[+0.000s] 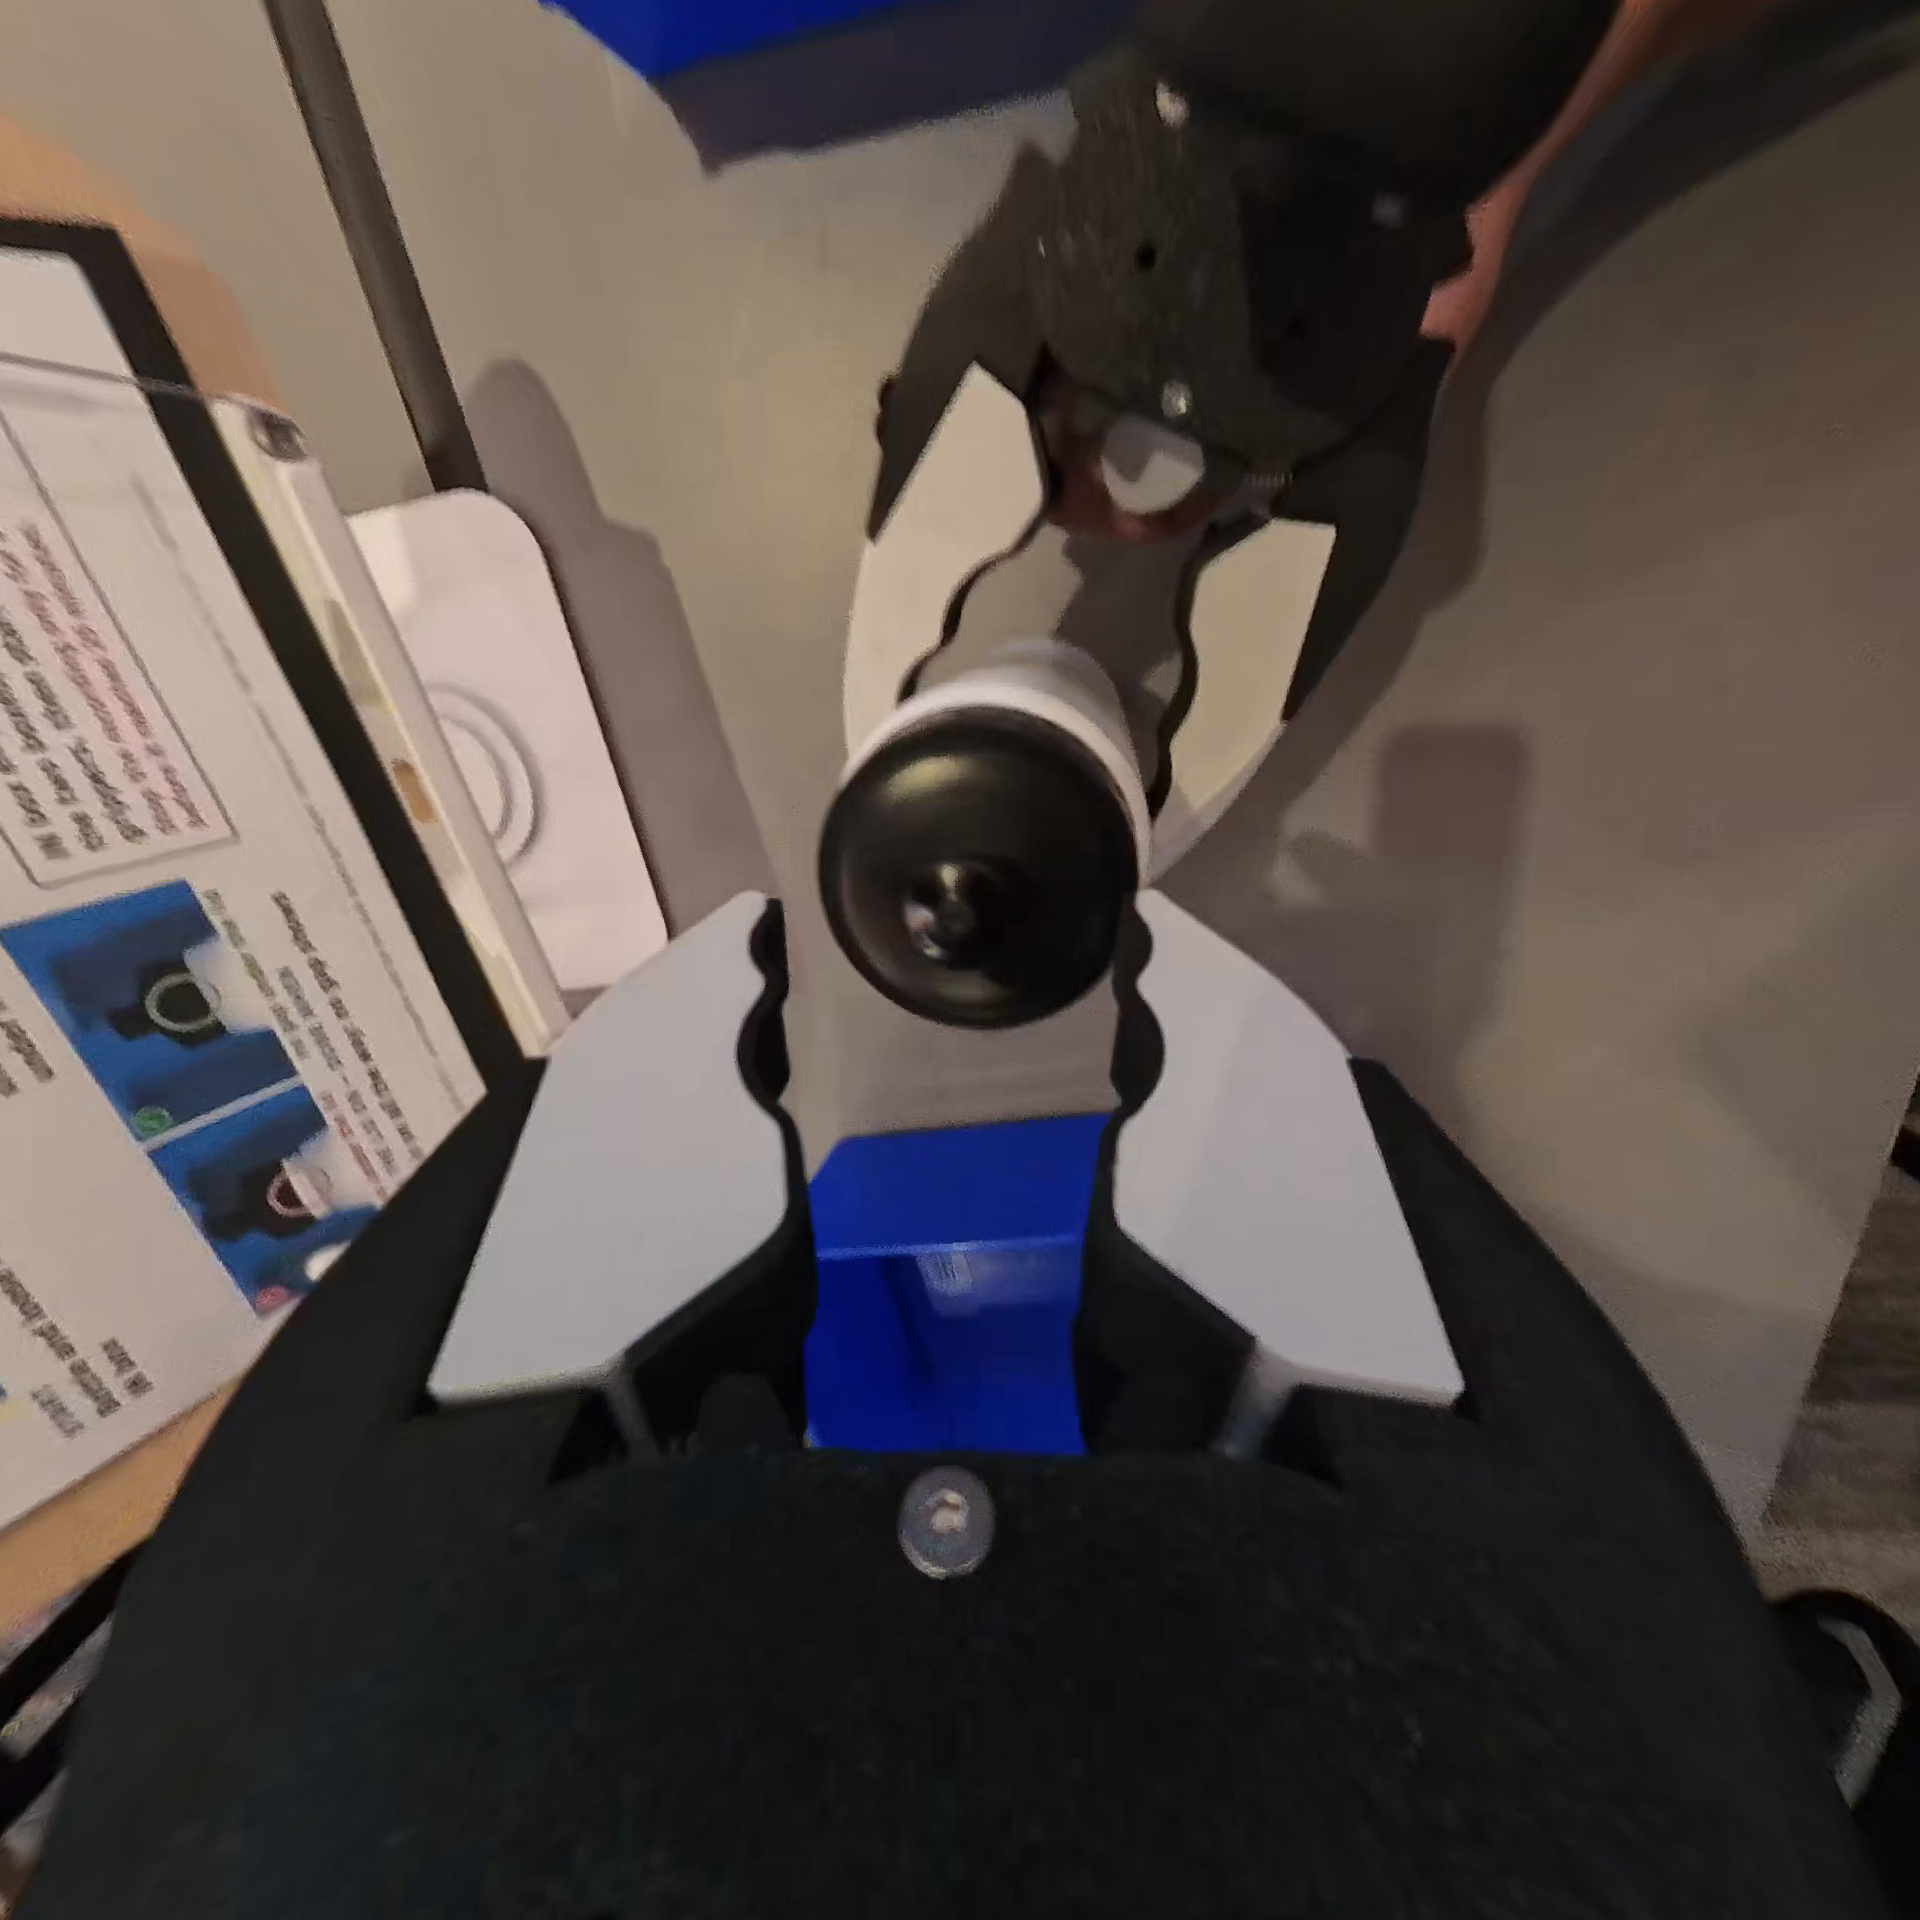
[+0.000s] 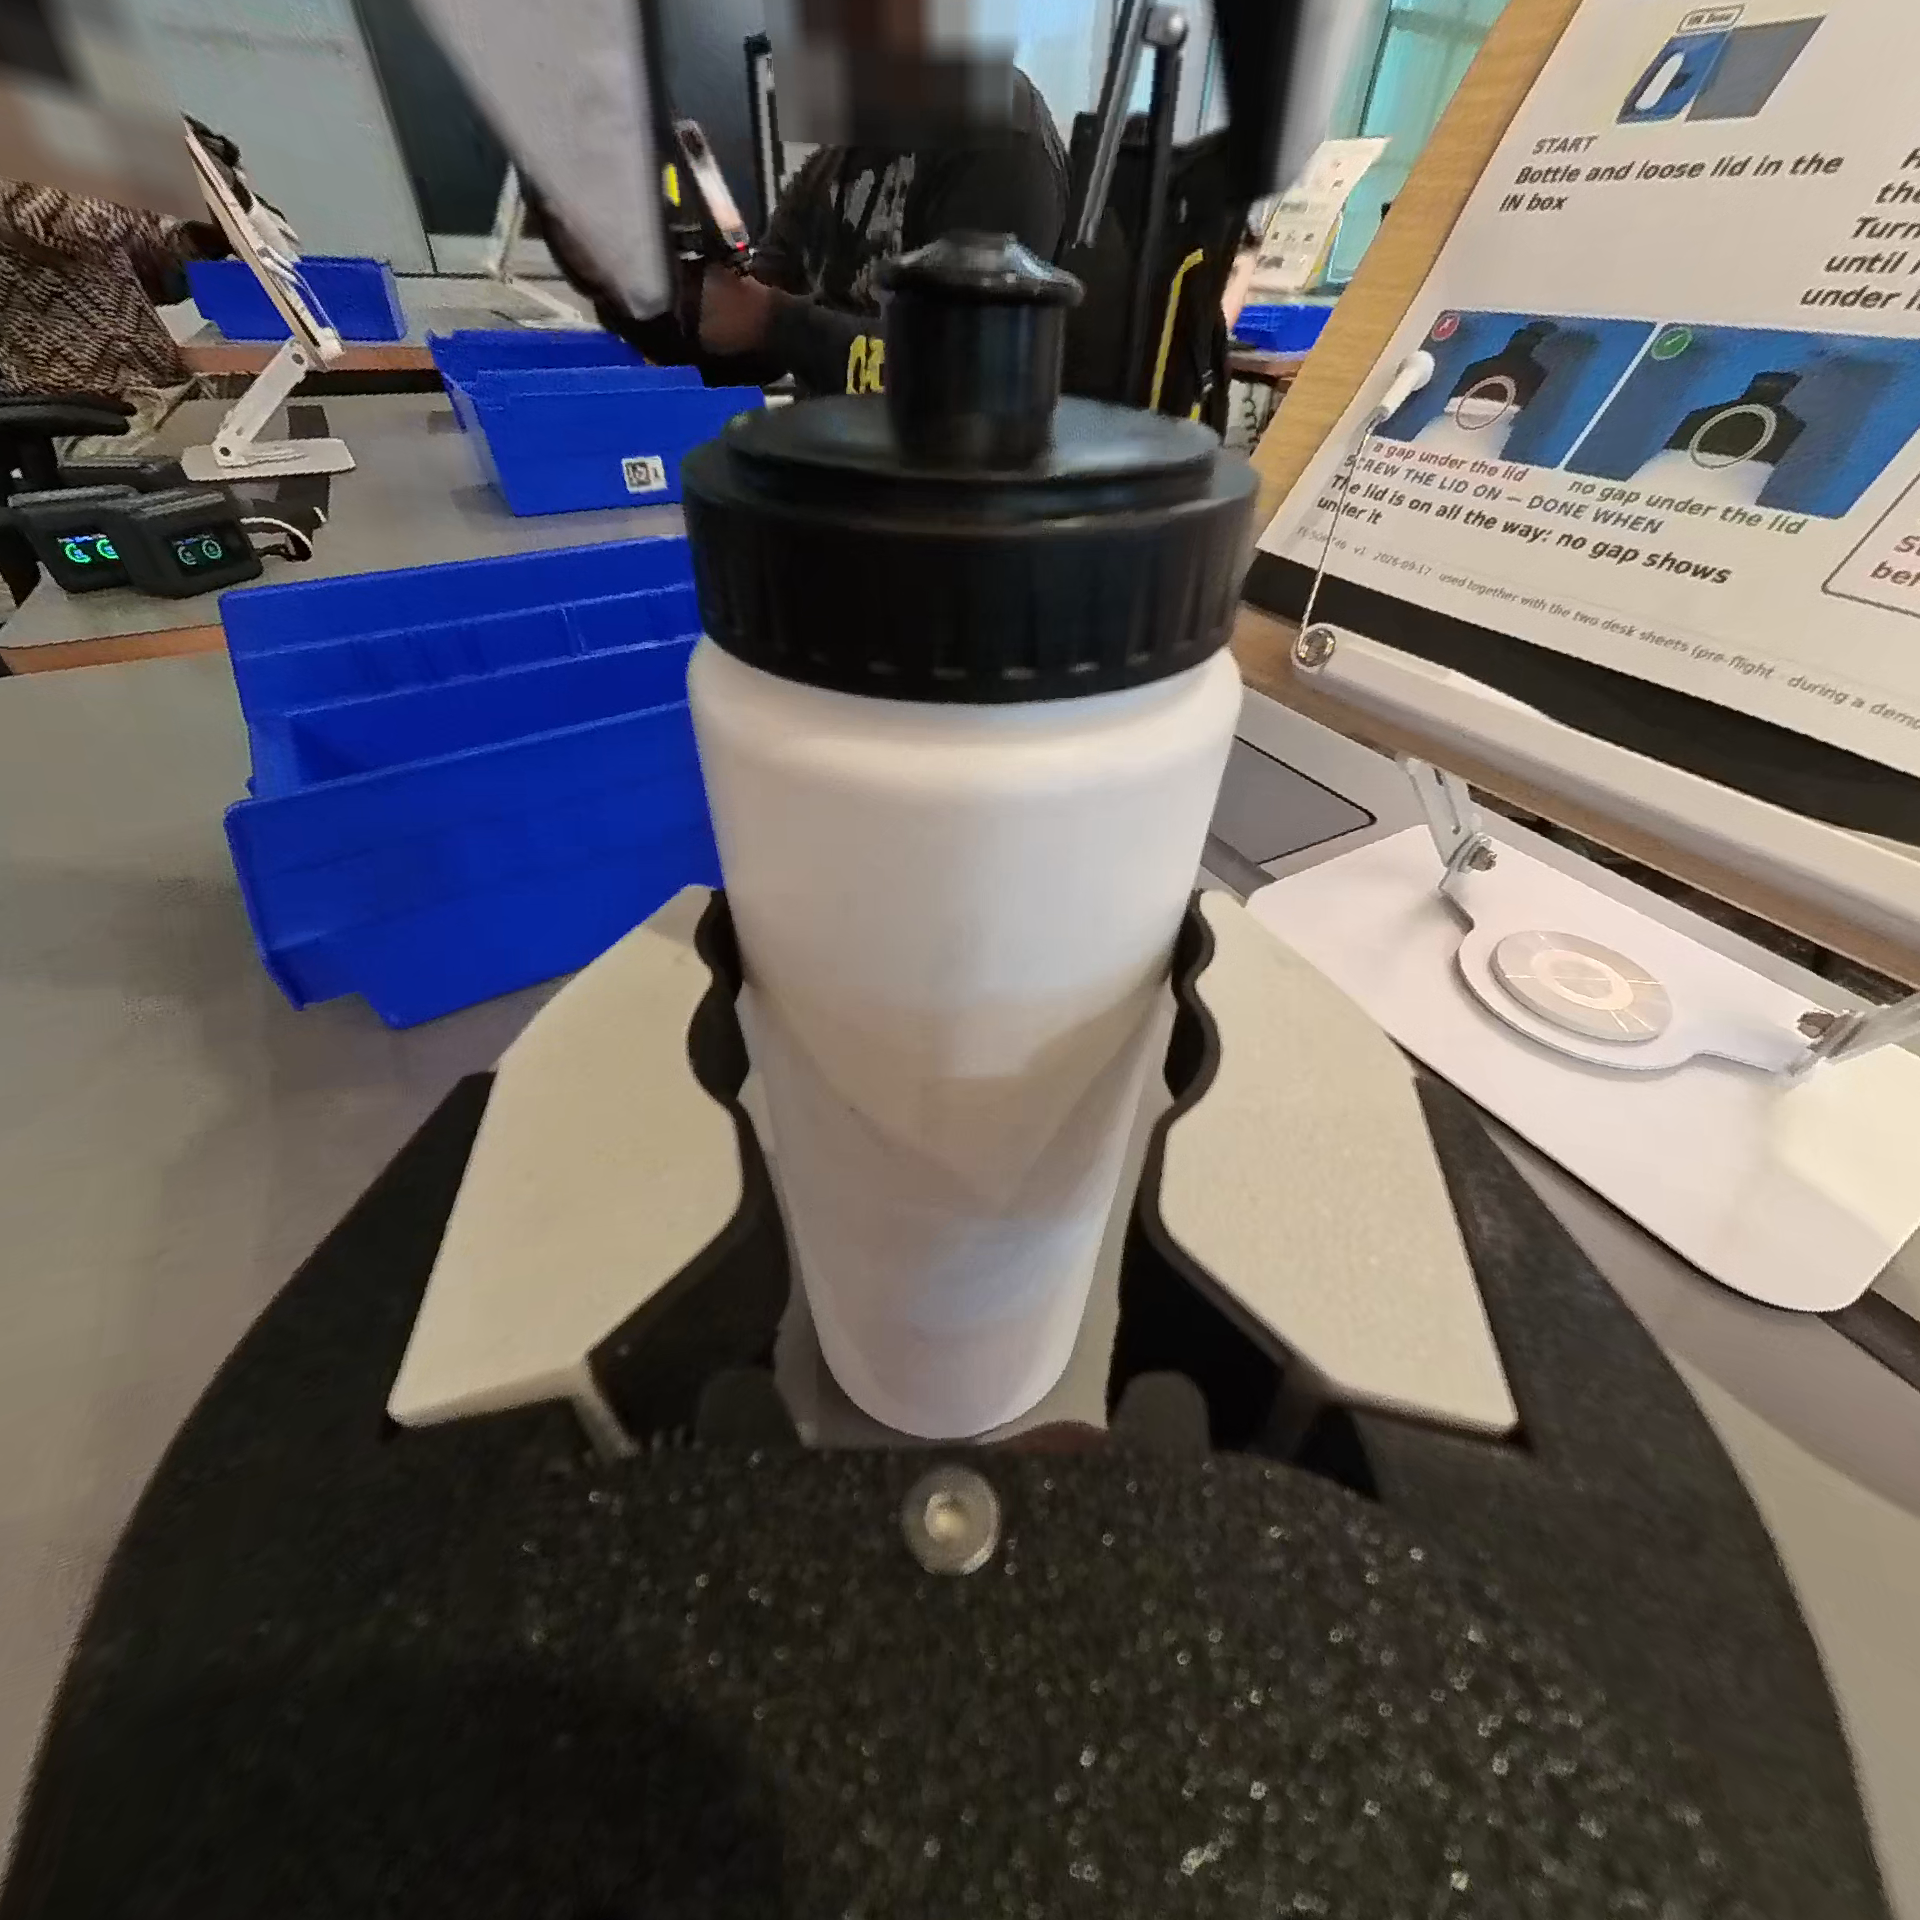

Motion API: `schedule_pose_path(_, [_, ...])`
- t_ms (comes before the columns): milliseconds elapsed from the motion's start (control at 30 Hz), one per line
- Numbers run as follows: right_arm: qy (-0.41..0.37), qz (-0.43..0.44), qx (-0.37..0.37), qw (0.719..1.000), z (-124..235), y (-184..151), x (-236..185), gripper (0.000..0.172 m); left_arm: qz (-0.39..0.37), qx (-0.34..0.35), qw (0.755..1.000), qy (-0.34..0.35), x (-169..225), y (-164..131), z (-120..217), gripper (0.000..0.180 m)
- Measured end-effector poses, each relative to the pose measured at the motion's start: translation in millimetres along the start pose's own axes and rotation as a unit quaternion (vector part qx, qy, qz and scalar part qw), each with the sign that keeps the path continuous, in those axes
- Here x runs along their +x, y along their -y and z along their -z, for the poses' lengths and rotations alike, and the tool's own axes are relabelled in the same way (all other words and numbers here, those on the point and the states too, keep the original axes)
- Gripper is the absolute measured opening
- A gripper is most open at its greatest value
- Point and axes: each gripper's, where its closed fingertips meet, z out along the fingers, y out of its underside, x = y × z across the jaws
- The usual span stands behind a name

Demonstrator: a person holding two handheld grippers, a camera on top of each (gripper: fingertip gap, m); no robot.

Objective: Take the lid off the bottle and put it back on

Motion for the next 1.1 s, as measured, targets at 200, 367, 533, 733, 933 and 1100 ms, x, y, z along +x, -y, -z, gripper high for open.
schedule_pose_path(200, [-0.002,0.002,-0.003,1.0,0.2,-0.4,-1.2,0.08,-0.002,-0.032,0.998,-0.055,2.1,-2.1,-17.4,0.074])
schedule_pose_path(367, [-0.001,0.0,-0.002,1.0,-0.2,-0.7,-0.8,0.08,0.017,-0.062,0.996,-0.069,8.0,-5.3,-22.9,0.066])
schedule_pose_path(533, [-0.002,-0.001,-0.002,1.0,-0.3,-1.0,-0.7,0.08,0.14,-0.077,0.986,-0.056,7.0,-5.0,-23.0,0.066])
schedule_pose_path(733, [-0.003,-0.005,-0.004,1.0,-0.3,-1.5,-0.2,0.08,0.383,-0.091,0.919,-0.034,3.2,-4.1,-23.8,0.066])
schedule_pose_path(933, [-0.003,-0.002,-0.005,1.0,-0.6,-1.8,-1.2,0.08,0.379,-0.095,0.919,-0.048,8.5,-7.0,-18.4,0.071])
schedule_pose_path(1100, [-0.001,-0.007,0.0,1.0,-0.8,-2.0,-0.2,0.08,0.097,-0.088,0.989,0.064,-2.6,-18.4,-3.6,0.103])
